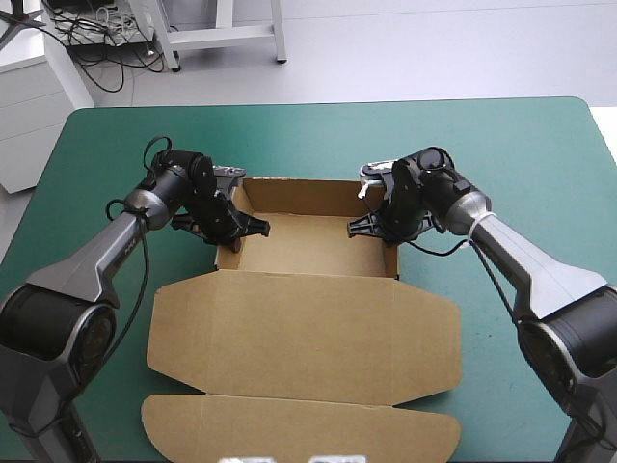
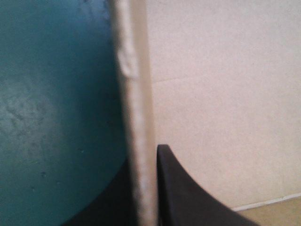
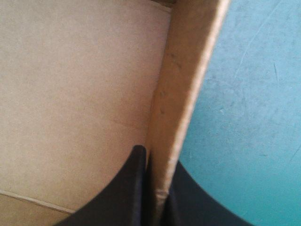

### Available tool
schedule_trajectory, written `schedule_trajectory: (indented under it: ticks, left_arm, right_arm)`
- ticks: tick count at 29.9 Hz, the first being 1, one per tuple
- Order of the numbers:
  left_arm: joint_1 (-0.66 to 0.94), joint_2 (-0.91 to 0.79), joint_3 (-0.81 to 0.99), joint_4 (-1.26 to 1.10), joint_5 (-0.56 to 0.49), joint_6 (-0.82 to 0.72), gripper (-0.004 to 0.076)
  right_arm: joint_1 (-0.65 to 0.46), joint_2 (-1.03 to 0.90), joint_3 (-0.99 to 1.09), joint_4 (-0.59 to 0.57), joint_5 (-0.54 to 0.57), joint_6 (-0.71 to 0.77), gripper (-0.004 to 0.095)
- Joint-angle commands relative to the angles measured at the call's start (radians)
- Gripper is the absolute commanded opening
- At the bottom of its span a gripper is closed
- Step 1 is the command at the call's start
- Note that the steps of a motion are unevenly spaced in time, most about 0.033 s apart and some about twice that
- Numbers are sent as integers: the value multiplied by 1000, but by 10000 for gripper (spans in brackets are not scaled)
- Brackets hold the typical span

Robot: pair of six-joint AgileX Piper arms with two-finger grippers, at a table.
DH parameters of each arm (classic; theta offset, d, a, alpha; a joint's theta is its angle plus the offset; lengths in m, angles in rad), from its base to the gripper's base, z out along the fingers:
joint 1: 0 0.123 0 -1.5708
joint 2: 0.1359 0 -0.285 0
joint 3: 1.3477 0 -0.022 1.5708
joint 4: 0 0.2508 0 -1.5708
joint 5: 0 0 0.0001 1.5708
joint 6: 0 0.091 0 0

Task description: Fold the box

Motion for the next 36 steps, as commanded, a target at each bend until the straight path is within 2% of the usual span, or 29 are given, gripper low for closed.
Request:
schedule_trajectory:
  ticks: [1, 8, 10, 12, 16, 19, 21, 24, 26, 31, 36]
  left_arm:
    - [-3, -33, -36, -22, -46, 52, -9]
    - [-3, -29, -36, -22, -53, 155, 1]
    - [-3, -29, -36, -22, -51, 161, 39]
    - [-3, -29, -36, -22, -50, 161, 115]
    - [-3, -29, -36, -27, -50, 161, 351]
    - [-3, -29, -36, -17, -59, 175, 519]
    - [-3, -29, -36, -15, -60, 186, 576]
    - [-3, -31, -49, -14, -45, 186, 582]
    - [-3, -31, -92, -38, 0, 182, 582]
    - [-3, -31, -304, -71, 143, 178, 582]
    - [-3, -50, -518, -35, 167, 176, 580]
  right_arm:
    - [-4, -42, -13, -54, -50, -18, -1]
    - [-4, -42, -13, -46, -58, -9, 4]
    - [-4, -42, -13, -53, -42, -9, 55]
    - [-4, -42, -13, -84, -21, -3, 202]
    - [-4, -42, -15, -163, 11, 61, 509]
    - [-4, -42, -16, -170, 18, 72, 578]
    - [-4, -42, -22, -149, 23, 72, 578]
    - [-4, -42, -67, -127, 18, 72, 578]
    - [-4, -44, -125, -126, 27, 72, 577]
    - [-4, -42, -362, -143, 165, 2, 576]
    - [-4, -66, -509, -92, 162, -3, 576]
